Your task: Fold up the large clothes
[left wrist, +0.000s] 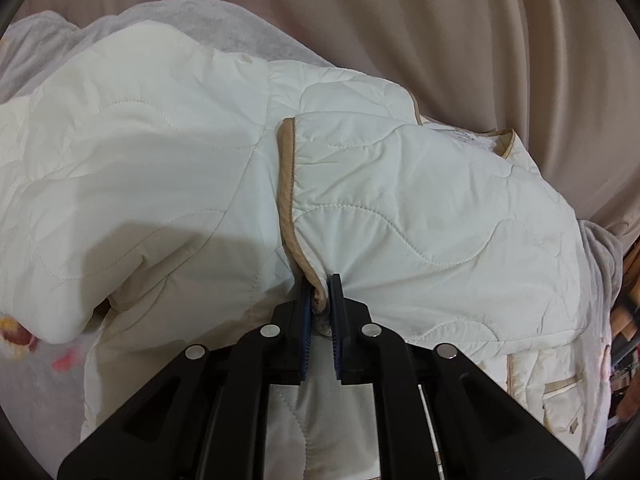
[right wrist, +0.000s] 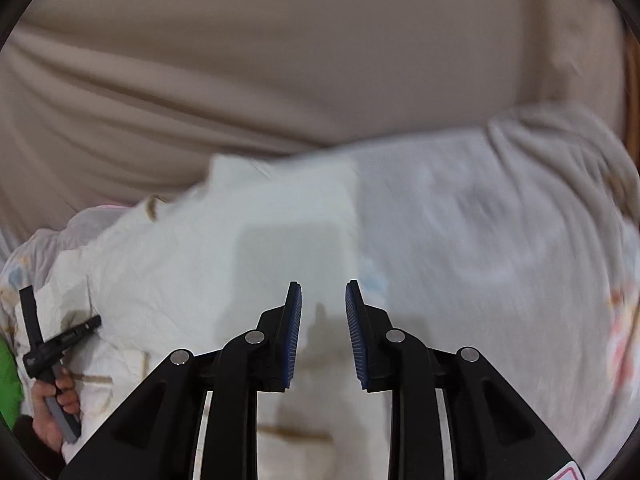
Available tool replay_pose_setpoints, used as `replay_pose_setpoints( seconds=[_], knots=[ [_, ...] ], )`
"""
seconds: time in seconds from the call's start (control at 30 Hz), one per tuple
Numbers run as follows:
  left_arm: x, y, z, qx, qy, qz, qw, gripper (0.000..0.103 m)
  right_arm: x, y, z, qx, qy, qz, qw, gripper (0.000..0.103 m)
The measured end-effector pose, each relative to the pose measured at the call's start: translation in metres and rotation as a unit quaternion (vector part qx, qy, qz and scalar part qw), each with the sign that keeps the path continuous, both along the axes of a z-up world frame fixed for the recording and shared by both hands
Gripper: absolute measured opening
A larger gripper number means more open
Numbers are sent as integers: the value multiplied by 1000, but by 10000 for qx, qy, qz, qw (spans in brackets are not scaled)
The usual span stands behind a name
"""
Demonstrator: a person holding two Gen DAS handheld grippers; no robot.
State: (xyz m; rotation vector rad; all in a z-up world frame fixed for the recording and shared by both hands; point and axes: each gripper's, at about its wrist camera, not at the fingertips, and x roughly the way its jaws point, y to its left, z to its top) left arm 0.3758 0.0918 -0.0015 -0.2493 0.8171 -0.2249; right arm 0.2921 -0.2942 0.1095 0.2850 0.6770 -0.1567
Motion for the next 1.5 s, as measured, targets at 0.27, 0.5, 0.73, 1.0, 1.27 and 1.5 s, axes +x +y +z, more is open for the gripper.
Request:
replay_pose_setpoints(
  seconds=[0.27, 0.5, 0.73, 1.0, 1.27, 1.5],
  knots=[
    [0, 4, -3, -80, -43, 0, 10000, 9, 146, 30, -22, -3, 18, 728, 9973, 24],
    [-4, 15, -5, -162, -35, -73, 9998, 11, 157, -59, -68, 506, 316, -692, 9958, 0],
    [-3, 14, -4, -90, -32, -50, 9999, 12, 65, -18, -38, 337, 72, 580, 9977, 14],
    [-2, 15, -6, -205, -18, -83, 9998, 13, 28, -29, -83, 379, 538, 444, 9968, 0],
    [-12, 36, 1, -571, 27, 61, 9983, 14, 41, -8, -92, -178, 869, 417, 9952, 0],
    [-67, 163, 29, -698, -149, 1371, 9880, 60, -48, 29, -61, -458, 657, 1076, 9910, 23]
  ],
)
